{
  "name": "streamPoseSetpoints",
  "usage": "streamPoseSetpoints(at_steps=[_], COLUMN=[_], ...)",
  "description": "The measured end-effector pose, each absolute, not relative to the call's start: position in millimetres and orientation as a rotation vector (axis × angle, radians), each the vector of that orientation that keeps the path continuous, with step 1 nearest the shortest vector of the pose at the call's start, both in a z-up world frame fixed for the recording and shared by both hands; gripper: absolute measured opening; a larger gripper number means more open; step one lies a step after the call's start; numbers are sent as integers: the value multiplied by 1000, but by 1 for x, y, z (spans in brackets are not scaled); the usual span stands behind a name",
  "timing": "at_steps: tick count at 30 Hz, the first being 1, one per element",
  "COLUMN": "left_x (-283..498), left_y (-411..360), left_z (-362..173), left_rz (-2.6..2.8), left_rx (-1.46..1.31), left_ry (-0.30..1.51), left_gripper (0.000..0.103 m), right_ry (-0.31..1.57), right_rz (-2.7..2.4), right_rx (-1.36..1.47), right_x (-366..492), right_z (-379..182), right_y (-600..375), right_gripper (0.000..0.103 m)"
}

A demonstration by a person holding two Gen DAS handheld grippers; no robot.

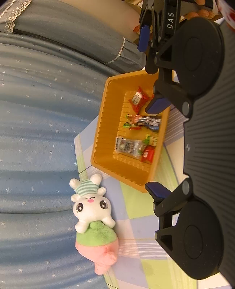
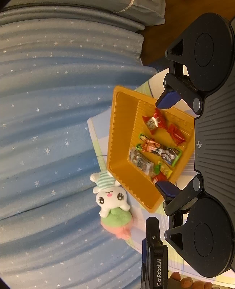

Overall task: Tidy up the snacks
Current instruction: 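Move both open grippers back toward the last two candies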

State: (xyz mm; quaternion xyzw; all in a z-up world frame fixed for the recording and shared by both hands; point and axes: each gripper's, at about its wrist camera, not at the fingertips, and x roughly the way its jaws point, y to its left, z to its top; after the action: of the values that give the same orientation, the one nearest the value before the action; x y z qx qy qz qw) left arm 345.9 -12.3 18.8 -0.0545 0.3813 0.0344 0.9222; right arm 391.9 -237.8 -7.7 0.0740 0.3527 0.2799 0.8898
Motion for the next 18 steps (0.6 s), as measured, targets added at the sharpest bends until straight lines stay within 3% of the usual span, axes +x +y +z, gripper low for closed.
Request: streamPoseSetpoints(at_steps=[18], left_x=[255], left_y=[9], left_z=[19], left_rz=[108], left_rx=[-188], left_ry=[788], left_gripper=[81], right_ry=[777], right_rz=[613], right_rx=[117], right_x=[313], right_z=[-8], right_y=[-236], right_gripper=[86])
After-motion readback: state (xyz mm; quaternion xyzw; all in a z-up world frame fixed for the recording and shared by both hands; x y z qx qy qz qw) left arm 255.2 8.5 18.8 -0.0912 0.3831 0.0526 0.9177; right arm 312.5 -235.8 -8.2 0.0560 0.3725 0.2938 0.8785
